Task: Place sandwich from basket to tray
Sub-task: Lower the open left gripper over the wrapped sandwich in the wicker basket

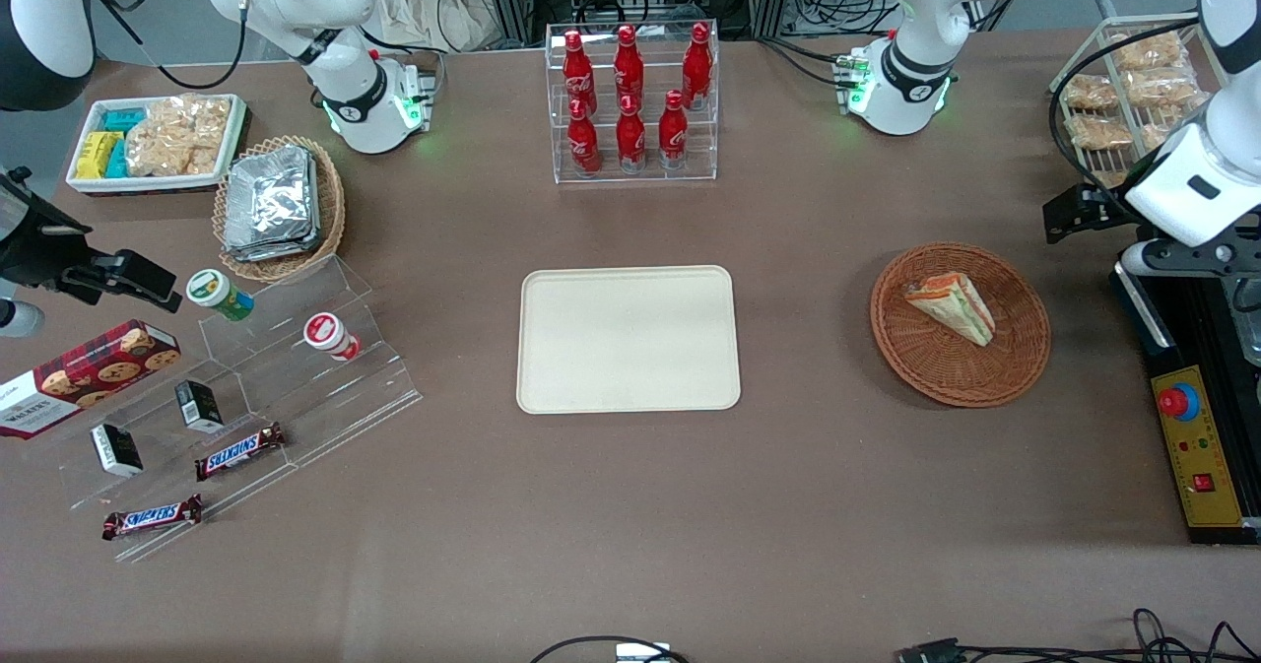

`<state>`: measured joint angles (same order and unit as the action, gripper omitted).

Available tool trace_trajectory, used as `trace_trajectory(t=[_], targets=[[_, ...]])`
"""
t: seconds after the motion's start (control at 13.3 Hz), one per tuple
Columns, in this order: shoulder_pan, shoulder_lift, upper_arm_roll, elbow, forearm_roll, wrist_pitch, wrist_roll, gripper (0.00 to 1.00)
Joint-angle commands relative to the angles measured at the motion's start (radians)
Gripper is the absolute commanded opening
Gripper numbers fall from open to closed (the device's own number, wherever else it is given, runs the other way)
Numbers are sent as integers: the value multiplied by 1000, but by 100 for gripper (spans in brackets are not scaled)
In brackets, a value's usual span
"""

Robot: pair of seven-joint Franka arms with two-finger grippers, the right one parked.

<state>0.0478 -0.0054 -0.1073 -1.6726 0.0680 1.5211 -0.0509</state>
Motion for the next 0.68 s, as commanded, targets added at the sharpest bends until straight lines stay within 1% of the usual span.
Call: trace_trajectory(t=[0.0, 0.15, 0.23, 0.38, 0.45, 0.6], targets=[[0, -14, 3, -123, -8, 81, -105, 100], [1, -48, 11, -235, -7, 178, -183, 100], [0, -65, 43, -292, -7, 223, -219, 100], [0, -109, 61, -422, -10, 336, -253, 100], [0, -120, 76, -482, -10, 396, -288, 100], [0, -119, 78, -559, -10, 485, -374, 100]])
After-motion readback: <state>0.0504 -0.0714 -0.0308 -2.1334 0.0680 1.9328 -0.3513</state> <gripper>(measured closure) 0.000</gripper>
